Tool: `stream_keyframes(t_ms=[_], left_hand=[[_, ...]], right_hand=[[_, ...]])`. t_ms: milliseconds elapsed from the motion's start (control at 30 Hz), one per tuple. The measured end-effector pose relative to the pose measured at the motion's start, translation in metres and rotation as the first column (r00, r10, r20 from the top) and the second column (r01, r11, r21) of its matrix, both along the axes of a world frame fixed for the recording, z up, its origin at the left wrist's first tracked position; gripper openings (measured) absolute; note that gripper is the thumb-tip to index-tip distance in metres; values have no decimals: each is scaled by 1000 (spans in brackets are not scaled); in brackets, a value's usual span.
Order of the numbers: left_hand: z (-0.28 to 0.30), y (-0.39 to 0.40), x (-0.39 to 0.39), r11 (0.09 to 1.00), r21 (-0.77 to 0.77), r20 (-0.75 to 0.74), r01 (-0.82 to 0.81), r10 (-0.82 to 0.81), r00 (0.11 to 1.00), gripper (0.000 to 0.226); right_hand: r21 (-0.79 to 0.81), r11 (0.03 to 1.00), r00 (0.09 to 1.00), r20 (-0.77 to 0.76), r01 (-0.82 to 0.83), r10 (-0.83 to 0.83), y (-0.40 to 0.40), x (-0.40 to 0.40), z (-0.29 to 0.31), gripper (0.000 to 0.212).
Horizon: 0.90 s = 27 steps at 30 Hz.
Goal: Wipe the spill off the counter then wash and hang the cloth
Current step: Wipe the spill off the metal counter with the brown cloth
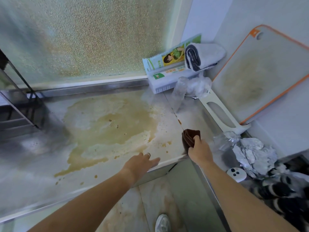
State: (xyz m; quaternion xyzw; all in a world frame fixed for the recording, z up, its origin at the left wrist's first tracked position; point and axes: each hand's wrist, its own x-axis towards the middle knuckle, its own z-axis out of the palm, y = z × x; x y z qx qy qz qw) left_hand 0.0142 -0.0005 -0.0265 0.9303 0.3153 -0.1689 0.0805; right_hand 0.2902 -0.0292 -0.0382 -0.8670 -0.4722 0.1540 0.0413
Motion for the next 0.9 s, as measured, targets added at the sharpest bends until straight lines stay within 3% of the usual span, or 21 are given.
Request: stream_keyframes(t_ms=[200, 367, 433, 567, 700, 900], left_hand=[[0, 9, 3, 997, -72, -1, -5, 5, 1000, 87], [7, 21, 5, 981, -190, -93, -28, 10, 996, 126], [6, 21, 7, 982, -186, -105, -24, 4, 995, 131], [6, 17, 7, 988, -154, -86, -16, 2, 996, 122], [4, 9, 19, 975, -213, -23, -58, 54, 998, 90], [-3, -1, 21, 980, -187, 22, -73, 79, 997, 83]], right_hand=[[-63, 998, 996, 88, -6, 12, 18, -10, -4, 57], [-54, 993, 985, 131, -108, 114, 38, -5, -9, 58], [-46, 988, 979, 136, -145, 150, 47, -2, -11, 57], [-20, 985, 982, 80, -172, 173, 71, 2, -13, 57], [12, 982, 981, 38, -190, 189, 94, 3, -11, 61], [68, 975, 977, 3, -212, 213, 76, 15, -4, 38]])
